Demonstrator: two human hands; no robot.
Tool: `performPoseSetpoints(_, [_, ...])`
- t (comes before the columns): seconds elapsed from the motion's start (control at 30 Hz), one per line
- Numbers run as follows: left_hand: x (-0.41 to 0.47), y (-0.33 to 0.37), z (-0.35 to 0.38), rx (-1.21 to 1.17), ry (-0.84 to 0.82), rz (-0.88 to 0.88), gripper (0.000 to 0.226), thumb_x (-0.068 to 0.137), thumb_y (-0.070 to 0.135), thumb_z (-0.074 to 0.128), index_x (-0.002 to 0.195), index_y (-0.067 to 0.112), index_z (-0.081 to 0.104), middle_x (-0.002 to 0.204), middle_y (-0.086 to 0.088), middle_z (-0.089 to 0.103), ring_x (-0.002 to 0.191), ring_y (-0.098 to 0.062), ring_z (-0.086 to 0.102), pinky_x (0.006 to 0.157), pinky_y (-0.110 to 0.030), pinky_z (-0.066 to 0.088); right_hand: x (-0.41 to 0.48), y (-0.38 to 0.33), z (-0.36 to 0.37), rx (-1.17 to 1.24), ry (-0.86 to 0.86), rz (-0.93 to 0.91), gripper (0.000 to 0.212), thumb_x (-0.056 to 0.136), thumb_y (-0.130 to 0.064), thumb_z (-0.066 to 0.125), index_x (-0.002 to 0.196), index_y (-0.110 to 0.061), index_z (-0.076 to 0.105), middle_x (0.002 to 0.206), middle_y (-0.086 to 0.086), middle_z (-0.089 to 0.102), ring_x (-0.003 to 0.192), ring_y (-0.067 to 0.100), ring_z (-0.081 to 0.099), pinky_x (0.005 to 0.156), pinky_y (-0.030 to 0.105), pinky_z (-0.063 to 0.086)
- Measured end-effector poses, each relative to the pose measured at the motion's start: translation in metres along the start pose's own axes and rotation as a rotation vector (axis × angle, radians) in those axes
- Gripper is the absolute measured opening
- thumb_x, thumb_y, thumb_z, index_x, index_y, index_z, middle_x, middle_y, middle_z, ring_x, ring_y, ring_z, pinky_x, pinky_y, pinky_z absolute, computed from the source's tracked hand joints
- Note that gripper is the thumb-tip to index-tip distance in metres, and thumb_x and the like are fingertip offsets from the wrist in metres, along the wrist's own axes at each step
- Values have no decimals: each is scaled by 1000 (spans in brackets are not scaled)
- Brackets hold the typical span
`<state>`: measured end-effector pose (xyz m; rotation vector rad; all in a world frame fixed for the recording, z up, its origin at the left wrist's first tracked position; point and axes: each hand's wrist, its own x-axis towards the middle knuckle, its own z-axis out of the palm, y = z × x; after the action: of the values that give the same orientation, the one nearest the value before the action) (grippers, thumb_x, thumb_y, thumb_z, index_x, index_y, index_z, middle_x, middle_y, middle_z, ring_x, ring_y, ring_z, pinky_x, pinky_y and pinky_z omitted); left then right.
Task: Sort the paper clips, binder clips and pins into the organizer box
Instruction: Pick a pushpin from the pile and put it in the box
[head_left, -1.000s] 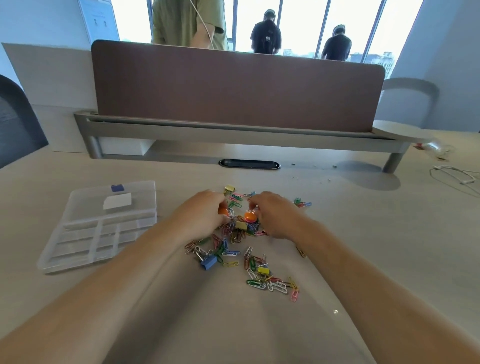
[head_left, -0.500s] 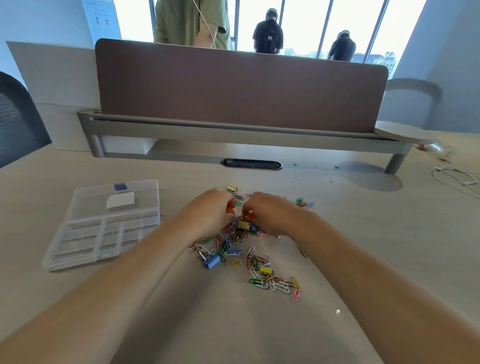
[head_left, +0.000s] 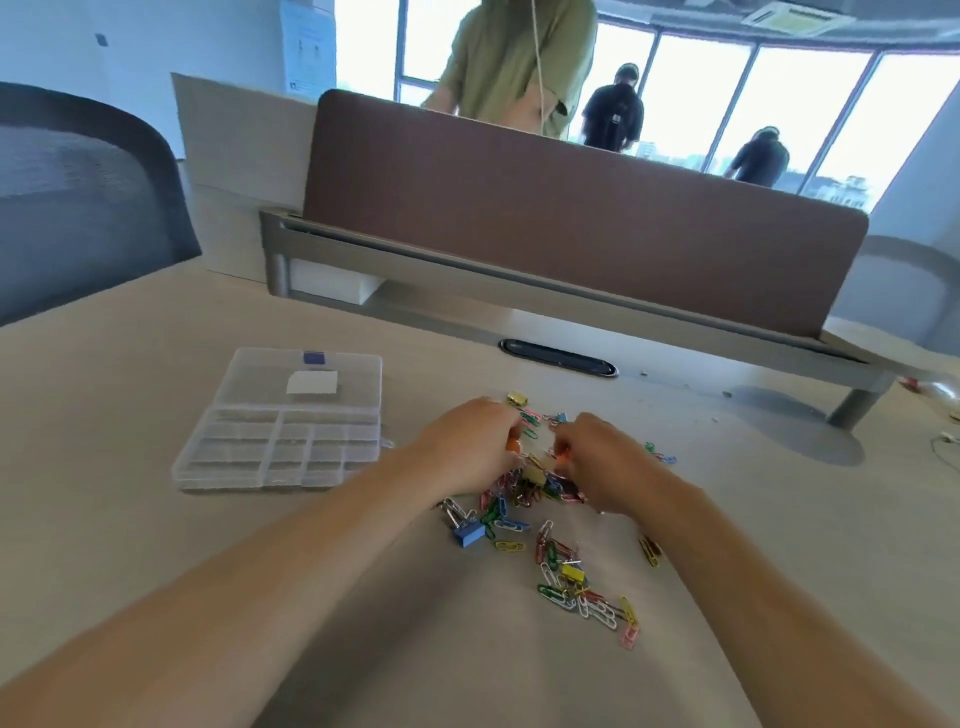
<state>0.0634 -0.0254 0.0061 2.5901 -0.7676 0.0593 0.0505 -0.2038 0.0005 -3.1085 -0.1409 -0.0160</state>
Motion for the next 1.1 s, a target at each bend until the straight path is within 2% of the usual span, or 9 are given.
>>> performPoseSetpoints(0.07, [-7,-4,-7,-35,27,1,24,89,27,64,111,17,63,108,1,58,92,-17,56,80,-32,49,0,1,-3,2,8,12,3,95,-22,59,97,-20,59,93,-2,53,78,10,52,65,20,39])
performPoseSetpoints(0.13, [-16,-12,-15,-63,51,-7,25,89,25,64,113,17,62,111,1,58,95,-17,56,85,-34,50,0,0,-5,-15,6,14,4,95,-23,59,93,-23,55,92,-3,56,80,10,52,62,19,37])
performPoseSetpoints(0.27, [-31,-34,-29,-97,84,-50,24,90,25,64,113,18,62,109,2,57,97,-16,56,84,-30,48,5,-5,-6,-75,-78,26,11,93,-26,62,104,-23,58,101,-2,59,88,12,53,74,23,44])
performPoseSetpoints(0.47, [-36,-40,-30,-84,62,-51,26,90,25,63,116,20,61,111,4,56,97,-14,54,81,-24,42,6,-10,-3,-32,-94,72,20,92,-22,64,112,-22,61,107,-1,63,90,13,57,75,25,47])
performPoseSetpoints(0.63, [-37,-39,-28,-102,29,-45,24,88,19,63,112,21,62,107,4,56,97,-14,56,76,-21,41,3,-17,-6,-30,-10,56,11,98,-25,55,105,-21,63,101,0,65,85,12,57,70,23,42])
performPoseSetpoints(0.77, [-45,-49,-40,-119,43,-73,24,87,22,65,111,22,62,110,4,59,97,-13,56,83,-27,48,4,-43,-21,104,105,-5,20,101,-29,51,108,-19,66,101,-2,66,84,11,57,75,24,44])
performPoseSetpoints(0.93, [-58,-78,-63,-147,106,-161,20,88,26,65,107,23,64,104,6,65,89,-10,58,73,-21,44,14,-97,-35,350,114,-110,15,96,-31,58,109,-27,65,97,-11,62,85,5,57,75,23,46])
performPoseSetpoints(1.0, [-64,-92,-76,-119,112,-192,16,89,28,65,104,25,64,100,6,65,84,-9,56,73,-21,42,22,-119,-35,433,93,-125,11,95,-31,60,104,-27,64,90,-11,64,79,6,60,72,25,51])
performPoseSetpoints(1.1, [-68,-117,-94,-46,129,-232,18,89,30,66,106,25,66,102,6,64,89,-12,57,80,-23,45,38,-146,-32,491,52,-134,9,94,-28,63,99,-23,67,80,-8,65,67,6,61,67,27,52])
